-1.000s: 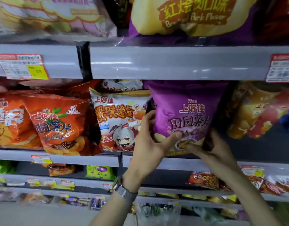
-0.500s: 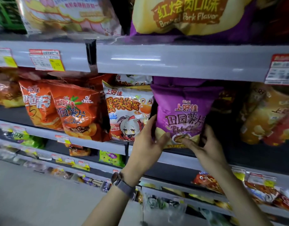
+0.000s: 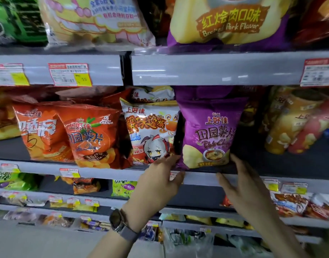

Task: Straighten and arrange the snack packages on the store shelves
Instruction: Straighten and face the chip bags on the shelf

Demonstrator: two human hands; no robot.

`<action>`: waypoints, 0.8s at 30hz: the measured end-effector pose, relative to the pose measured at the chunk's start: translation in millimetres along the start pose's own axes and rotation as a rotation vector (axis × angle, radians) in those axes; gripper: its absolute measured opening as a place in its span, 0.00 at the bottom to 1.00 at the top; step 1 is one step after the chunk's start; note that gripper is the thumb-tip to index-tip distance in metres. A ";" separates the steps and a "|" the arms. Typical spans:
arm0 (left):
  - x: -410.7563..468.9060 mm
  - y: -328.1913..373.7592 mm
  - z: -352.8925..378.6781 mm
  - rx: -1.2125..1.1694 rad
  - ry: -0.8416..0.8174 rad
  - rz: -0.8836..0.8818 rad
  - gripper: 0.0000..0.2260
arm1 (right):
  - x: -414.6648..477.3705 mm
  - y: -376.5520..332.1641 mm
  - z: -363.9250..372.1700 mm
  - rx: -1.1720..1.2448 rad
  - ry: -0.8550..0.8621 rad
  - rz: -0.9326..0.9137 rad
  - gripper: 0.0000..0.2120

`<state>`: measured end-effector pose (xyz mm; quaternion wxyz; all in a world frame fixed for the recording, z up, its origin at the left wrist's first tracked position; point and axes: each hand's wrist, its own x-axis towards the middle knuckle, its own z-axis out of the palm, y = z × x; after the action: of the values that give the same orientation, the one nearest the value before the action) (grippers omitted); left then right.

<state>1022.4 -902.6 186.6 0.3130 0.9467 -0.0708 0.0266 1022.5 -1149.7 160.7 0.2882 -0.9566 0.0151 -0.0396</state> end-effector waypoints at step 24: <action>-90.3 -235.9 -200.8 0.141 0.248 -0.154 0.21 | -41.6 -267.5 146.0 0.284 -0.032 -0.235 0.41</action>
<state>967.5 -585.0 200.3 0.2530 0.9585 0.0434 0.1239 995.0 -844.3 184.5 0.4141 -0.9020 -0.1068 -0.0595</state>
